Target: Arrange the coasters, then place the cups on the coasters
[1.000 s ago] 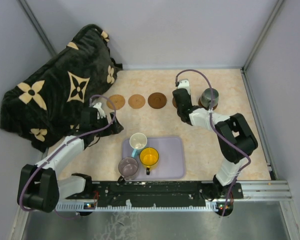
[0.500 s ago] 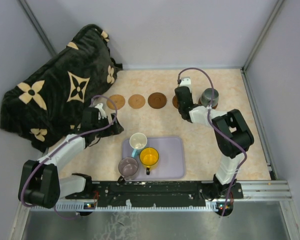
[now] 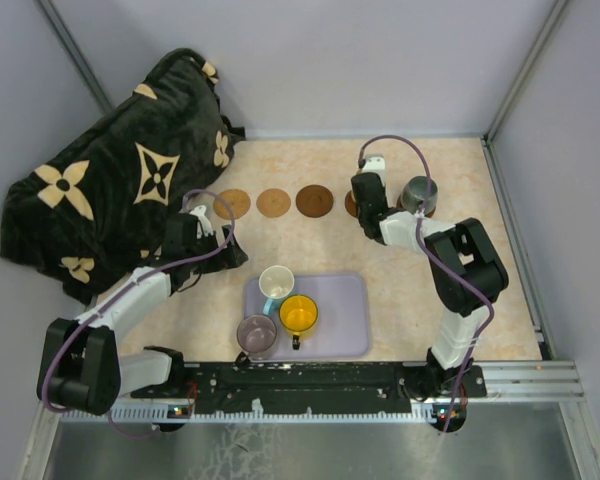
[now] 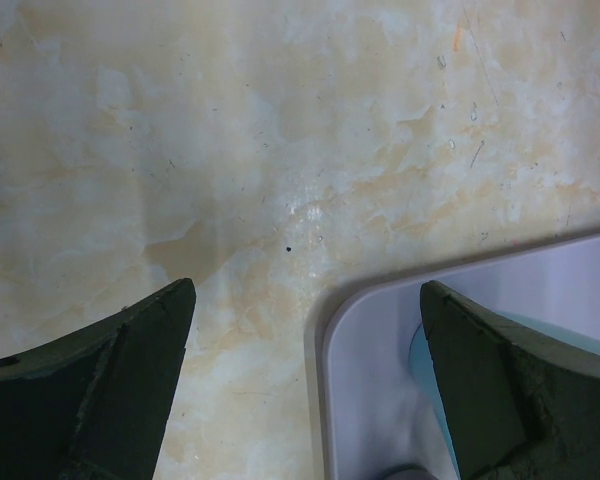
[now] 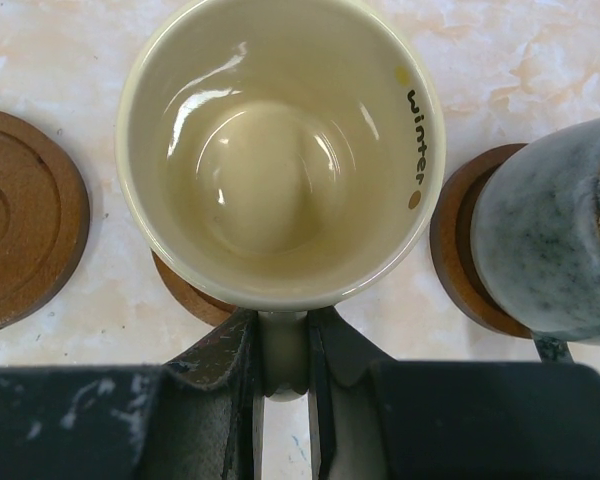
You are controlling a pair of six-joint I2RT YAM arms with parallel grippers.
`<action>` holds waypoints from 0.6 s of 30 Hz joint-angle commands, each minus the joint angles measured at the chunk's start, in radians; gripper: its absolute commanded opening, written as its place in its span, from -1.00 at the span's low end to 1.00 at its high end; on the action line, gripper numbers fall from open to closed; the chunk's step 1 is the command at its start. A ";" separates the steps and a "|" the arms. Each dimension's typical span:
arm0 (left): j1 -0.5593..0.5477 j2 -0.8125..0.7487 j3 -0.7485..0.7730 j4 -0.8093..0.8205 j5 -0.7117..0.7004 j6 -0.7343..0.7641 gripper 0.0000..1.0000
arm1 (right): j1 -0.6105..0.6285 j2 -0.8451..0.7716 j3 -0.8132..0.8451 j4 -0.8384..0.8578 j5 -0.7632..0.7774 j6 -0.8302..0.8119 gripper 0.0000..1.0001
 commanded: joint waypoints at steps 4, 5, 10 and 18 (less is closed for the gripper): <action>-0.005 0.005 0.021 0.017 0.014 0.005 0.99 | -0.005 -0.056 0.052 0.094 0.014 0.049 -1.00; -0.005 0.004 0.021 0.018 0.014 0.005 1.00 | -0.004 -0.058 0.051 0.092 0.012 0.052 -1.00; -0.005 0.005 0.021 0.018 0.013 0.005 0.99 | -0.004 -0.063 0.046 0.080 0.010 0.054 -1.00; -0.005 0.010 0.017 0.022 0.013 0.001 0.99 | -0.003 -0.073 0.044 0.062 0.024 0.054 -1.00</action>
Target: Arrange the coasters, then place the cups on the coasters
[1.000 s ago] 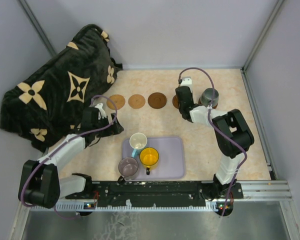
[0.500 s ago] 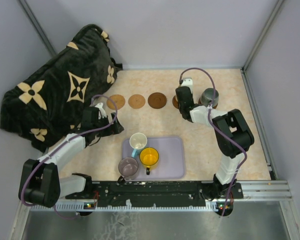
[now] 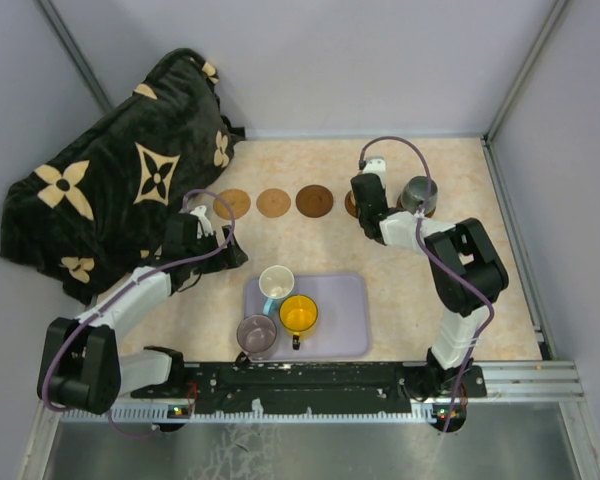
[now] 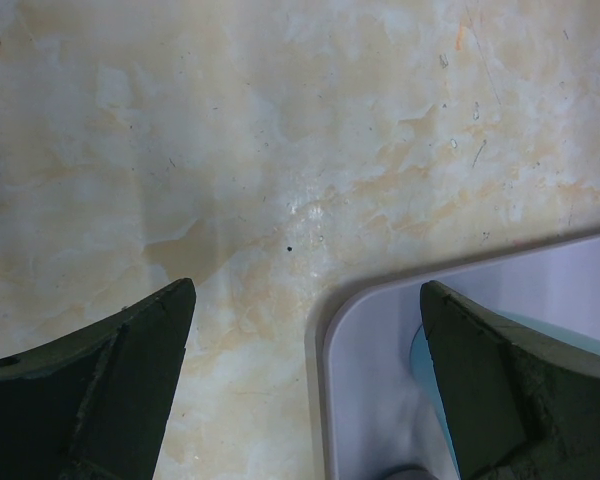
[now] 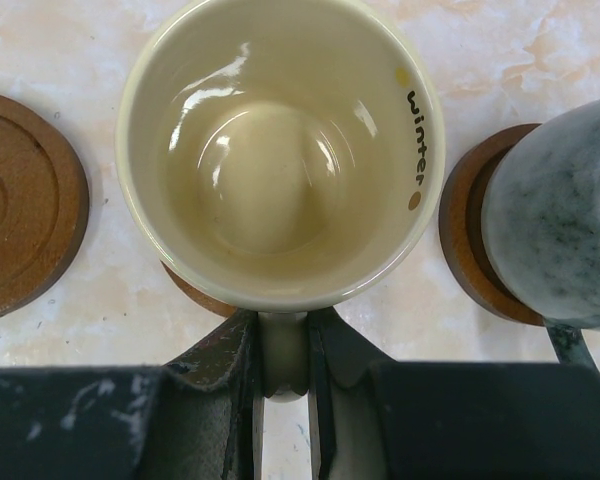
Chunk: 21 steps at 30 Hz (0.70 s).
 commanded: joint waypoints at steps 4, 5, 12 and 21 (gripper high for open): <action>-0.005 0.006 0.018 0.022 0.012 0.001 0.99 | -0.003 -0.073 0.038 0.089 0.040 0.020 -1.00; -0.005 0.006 0.017 0.022 0.011 0.001 0.99 | -0.003 -0.074 0.037 0.089 0.041 0.021 -1.00; -0.005 0.009 0.016 0.024 0.010 -0.001 0.99 | -0.003 -0.069 0.035 0.085 0.041 0.019 -1.00; -0.005 0.022 0.018 0.027 0.012 -0.003 0.99 | -0.003 -0.035 0.068 0.051 0.025 0.025 -1.00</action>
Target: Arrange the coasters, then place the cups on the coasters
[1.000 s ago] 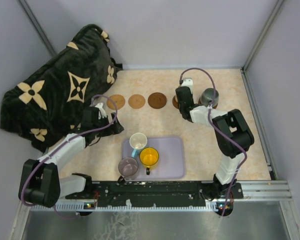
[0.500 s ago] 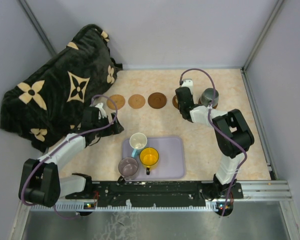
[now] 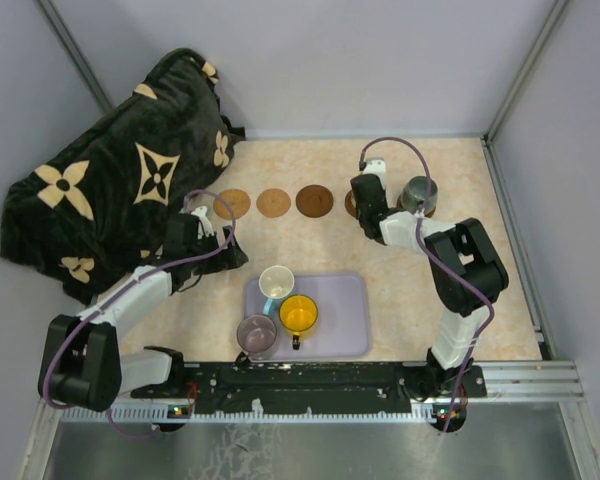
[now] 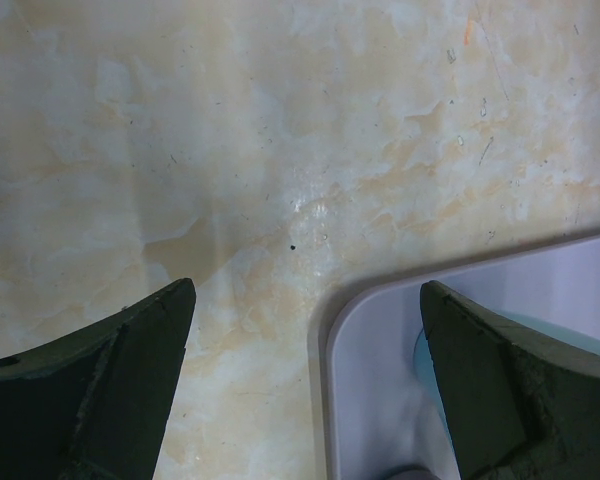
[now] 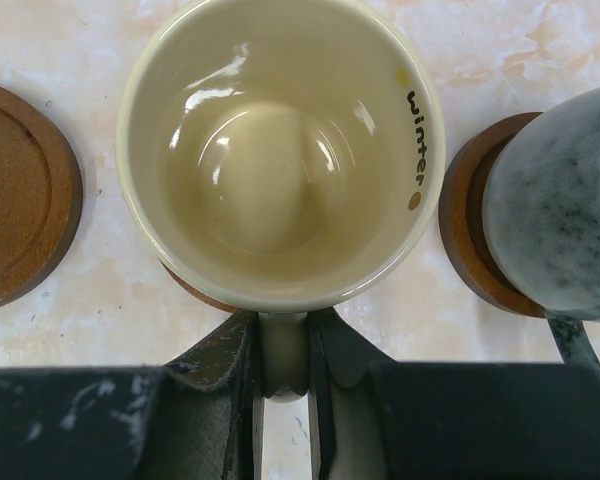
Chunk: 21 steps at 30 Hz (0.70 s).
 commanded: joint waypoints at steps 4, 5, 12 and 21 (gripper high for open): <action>-0.005 0.012 0.016 0.028 0.012 -0.003 0.99 | -0.003 -0.034 0.076 0.061 0.020 0.023 -1.00; -0.005 0.013 0.016 0.028 0.012 -0.004 0.99 | -0.003 -0.034 0.077 0.059 0.020 0.022 -1.00; -0.006 0.015 0.014 0.032 0.017 -0.007 0.99 | -0.002 -0.031 0.082 0.045 0.011 0.019 -1.00; -0.006 0.015 0.016 0.032 0.015 -0.008 0.99 | -0.002 -0.006 0.095 0.032 0.026 0.016 -0.74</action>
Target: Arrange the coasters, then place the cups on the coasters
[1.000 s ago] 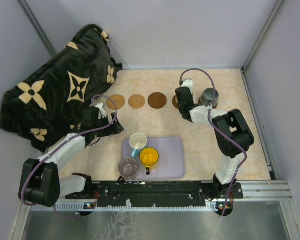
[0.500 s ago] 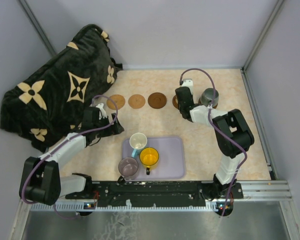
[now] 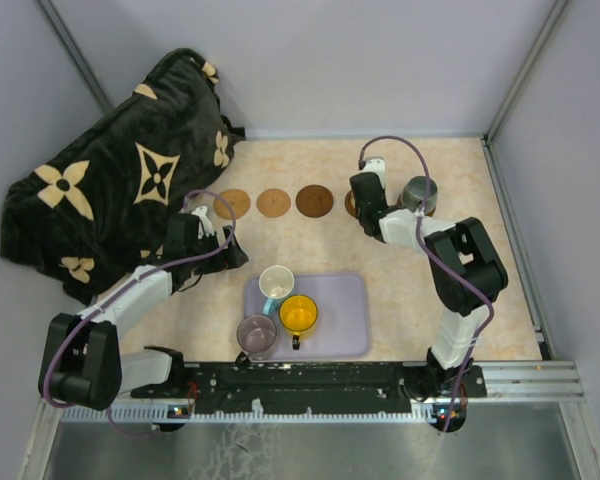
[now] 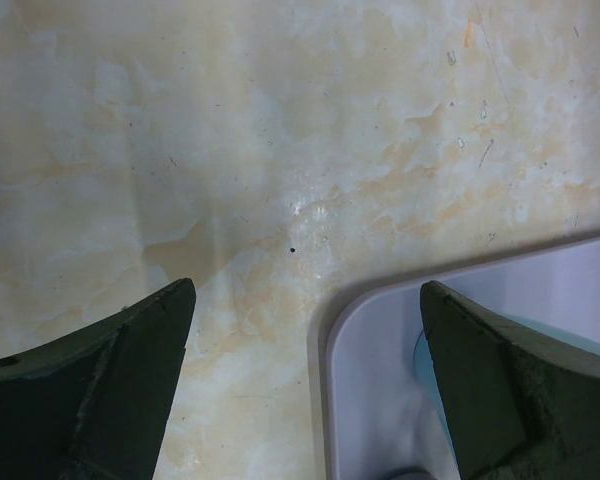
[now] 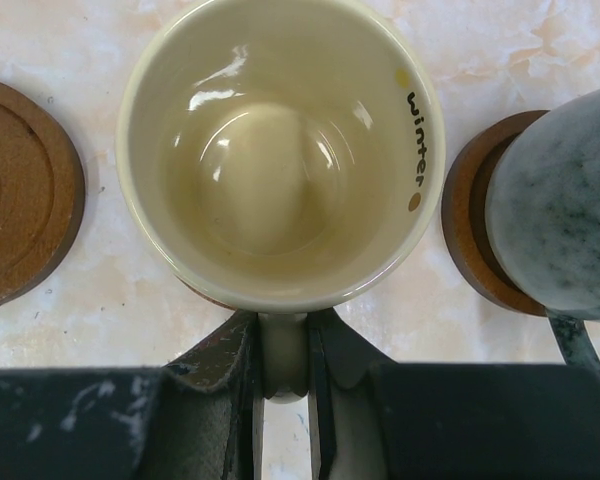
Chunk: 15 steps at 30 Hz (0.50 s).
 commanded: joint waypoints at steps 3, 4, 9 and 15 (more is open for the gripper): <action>-0.005 0.008 0.015 0.025 0.014 -0.004 0.99 | -0.002 -0.003 0.075 0.072 0.037 0.009 -0.49; -0.005 0.008 0.016 0.025 0.014 -0.003 0.99 | -0.002 0.000 0.076 0.072 0.042 0.009 -0.42; -0.005 0.012 0.015 0.027 0.017 -0.005 0.99 | -0.002 0.009 0.085 0.064 0.046 0.008 -0.12; -0.005 0.011 0.015 0.026 0.016 -0.006 0.99 | -0.003 0.005 0.085 0.063 0.050 0.003 -0.09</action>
